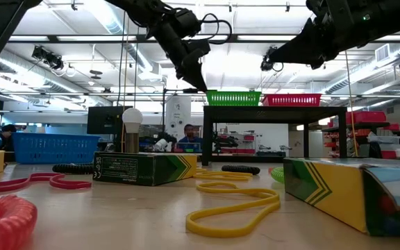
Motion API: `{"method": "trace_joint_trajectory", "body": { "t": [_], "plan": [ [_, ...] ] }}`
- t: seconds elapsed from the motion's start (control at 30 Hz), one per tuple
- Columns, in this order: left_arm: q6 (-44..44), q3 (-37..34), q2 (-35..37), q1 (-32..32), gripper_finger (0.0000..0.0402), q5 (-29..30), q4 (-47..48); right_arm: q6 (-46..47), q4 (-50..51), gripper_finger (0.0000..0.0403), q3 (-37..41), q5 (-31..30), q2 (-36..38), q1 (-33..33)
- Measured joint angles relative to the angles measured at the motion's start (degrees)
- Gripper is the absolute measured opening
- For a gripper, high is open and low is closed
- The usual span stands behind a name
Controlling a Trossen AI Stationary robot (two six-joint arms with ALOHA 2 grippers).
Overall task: Pick & Place Office Desk Supplies
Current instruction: Put the green bin on the shelf
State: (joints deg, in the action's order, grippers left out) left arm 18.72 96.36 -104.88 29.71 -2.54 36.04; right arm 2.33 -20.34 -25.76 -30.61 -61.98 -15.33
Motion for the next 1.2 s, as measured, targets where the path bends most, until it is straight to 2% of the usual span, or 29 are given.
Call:
{"method": "trace_joint_trajectory", "body": {
  "t": [0.43, 0.63, 0.83, 1.2],
  "plan": [
    [0.16, 0.42, 0.00, -0.92, 0.0007, 0.07, -1.85, -0.02, -0.01, 0.0011, 0.00, -0.04, 0.00, 0.00],
    [1.39, 3.51, 1.81, -0.82, 0.0007, 4.28, 2.92, -0.06, 0.00, 0.0011, 0.00, -0.26, 0.00, 0.02],
    [-1.40, 3.56, -0.23, 0.50, 0.0007, 1.85, 10.66, -0.22, 0.00, 0.0011, 0.00, -0.24, 0.00, 0.02],
    [-2.49, 3.56, -3.10, 0.17, 0.0007, -1.13, 6.61, -0.17, -0.02, 0.0011, 0.00, -0.17, 0.00, 0.02]
  ]
}}
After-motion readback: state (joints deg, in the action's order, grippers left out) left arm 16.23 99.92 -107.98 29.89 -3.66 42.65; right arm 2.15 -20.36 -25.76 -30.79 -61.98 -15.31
